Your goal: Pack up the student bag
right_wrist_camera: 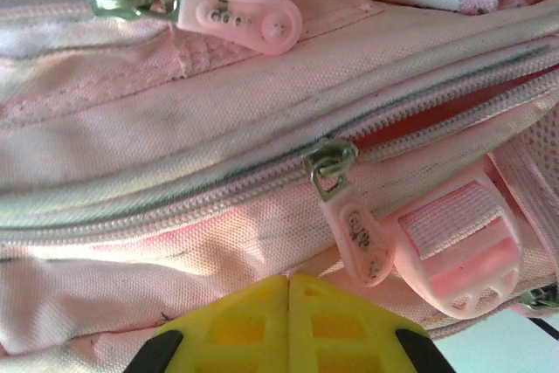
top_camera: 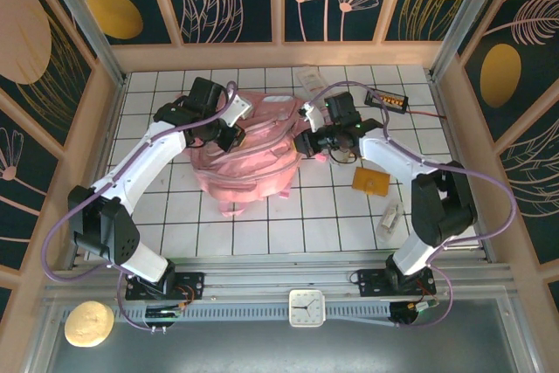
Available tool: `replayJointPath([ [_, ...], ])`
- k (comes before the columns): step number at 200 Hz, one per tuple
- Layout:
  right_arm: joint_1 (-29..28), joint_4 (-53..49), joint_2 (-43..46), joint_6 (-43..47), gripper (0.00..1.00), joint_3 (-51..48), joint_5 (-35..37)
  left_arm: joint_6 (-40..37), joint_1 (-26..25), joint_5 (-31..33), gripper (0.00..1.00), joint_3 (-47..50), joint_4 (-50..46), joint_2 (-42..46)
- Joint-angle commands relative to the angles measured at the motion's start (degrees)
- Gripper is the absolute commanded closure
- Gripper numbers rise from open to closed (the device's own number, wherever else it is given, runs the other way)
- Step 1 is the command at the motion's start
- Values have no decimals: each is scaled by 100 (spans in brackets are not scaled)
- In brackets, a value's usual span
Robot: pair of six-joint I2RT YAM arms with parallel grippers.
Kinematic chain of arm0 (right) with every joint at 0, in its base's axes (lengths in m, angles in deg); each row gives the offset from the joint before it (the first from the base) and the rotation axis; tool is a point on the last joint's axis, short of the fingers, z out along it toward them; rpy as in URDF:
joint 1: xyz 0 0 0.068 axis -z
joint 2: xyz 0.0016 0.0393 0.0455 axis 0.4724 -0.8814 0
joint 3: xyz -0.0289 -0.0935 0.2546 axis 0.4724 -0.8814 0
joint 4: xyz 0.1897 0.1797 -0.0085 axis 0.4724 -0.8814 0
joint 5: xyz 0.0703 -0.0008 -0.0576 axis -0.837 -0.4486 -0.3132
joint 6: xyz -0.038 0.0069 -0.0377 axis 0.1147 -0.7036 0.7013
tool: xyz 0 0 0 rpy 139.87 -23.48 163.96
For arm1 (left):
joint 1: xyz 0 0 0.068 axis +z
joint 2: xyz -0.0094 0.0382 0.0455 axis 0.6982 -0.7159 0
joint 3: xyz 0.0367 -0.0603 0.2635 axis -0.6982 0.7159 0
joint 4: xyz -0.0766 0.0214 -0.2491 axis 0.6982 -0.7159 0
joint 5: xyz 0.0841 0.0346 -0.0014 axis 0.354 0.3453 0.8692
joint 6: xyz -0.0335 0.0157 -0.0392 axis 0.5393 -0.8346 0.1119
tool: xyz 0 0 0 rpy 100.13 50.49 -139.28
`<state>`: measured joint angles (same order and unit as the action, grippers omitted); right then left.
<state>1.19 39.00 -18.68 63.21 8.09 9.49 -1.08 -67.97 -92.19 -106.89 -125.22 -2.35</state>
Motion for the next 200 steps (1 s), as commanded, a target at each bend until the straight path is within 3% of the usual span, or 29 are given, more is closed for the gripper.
replayJointPath([
  [1, -109, -688, 221, 446, 100, 39, 231, 591, 57, 507, 100, -460, 327, 74],
  [68, -402, -818, 272, 651, 100, 206, 214, 1035, -16, 457, 100, -315, 566, 111],
  [108, -623, -664, 375, 624, 100, 282, -322, 948, -323, 888, 100, -530, 281, -119],
  [141, -595, -768, 84, 356, 100, 526, -1176, 1097, -427, 907, 100, -476, 436, -154],
  [155, -466, -822, 48, 130, 71, 452, -862, 1051, -431, 954, 100, -469, 439, -87],
  [169, -162, -776, 112, -35, 50, 276, -718, 950, -427, 890, 100, -485, 429, 16],
  [184, 233, -592, 233, -229, 43, 129, -799, 867, -429, 788, 100, -508, 413, 116],
  [200, 577, -394, 281, -351, 42, 195, -1068, 722, -427, 543, 100, -565, 312, 142],
])
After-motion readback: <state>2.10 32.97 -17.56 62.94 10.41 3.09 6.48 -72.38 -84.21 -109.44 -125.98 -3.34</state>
